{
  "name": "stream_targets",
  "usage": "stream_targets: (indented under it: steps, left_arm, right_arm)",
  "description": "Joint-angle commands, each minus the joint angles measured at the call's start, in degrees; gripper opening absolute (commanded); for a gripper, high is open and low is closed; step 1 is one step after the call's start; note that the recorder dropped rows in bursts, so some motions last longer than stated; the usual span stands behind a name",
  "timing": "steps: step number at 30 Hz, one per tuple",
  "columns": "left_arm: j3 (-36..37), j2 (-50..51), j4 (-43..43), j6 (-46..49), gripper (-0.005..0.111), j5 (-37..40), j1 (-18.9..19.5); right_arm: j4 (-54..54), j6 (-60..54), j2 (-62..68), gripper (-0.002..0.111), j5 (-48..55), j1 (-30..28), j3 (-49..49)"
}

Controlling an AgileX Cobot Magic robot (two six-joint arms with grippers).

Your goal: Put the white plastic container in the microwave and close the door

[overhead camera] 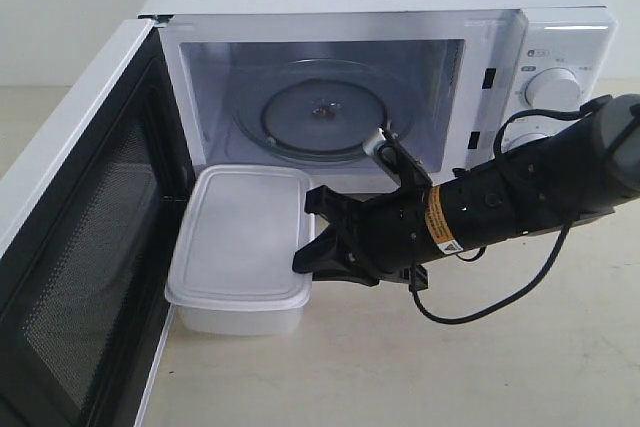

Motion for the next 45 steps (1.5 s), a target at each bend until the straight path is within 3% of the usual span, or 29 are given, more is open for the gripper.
stream_targets:
  steps: [1, 8, 19, 36, 45]
  left_arm:
    - [0.2, -0.2, -0.2, 0.1, 0.004, -0.1, 0.2]
    - [0.2, -0.2, -0.2, 0.1, 0.004, -0.1, 0.2]
    - [0.2, -0.2, -0.2, 0.1, 0.004, -0.1, 0.2]
    - [0.2, -0.2, -0.2, 0.1, 0.004, -0.1, 0.2]
    - [0.2, -0.2, -0.2, 0.1, 0.004, -0.1, 0.2]
  right_arm:
    - [-1.4, -1.6, -0.1, 0.000, -0.6, 0.0, -0.1]
    - [-1.4, -4.3, -0.7, 0.000, -1.3, 0.0, -0.1]
    - [-1.4, -4.2, -12.6, 0.000, 8.1, 0.0, 5.3]
    - [1.1, -4.2, -12.6, 0.000, 8.6, 0.0, 5.5]
    - [0.2, -4.1, -7.3, 0.000, 3.9, 0.0, 5.5]
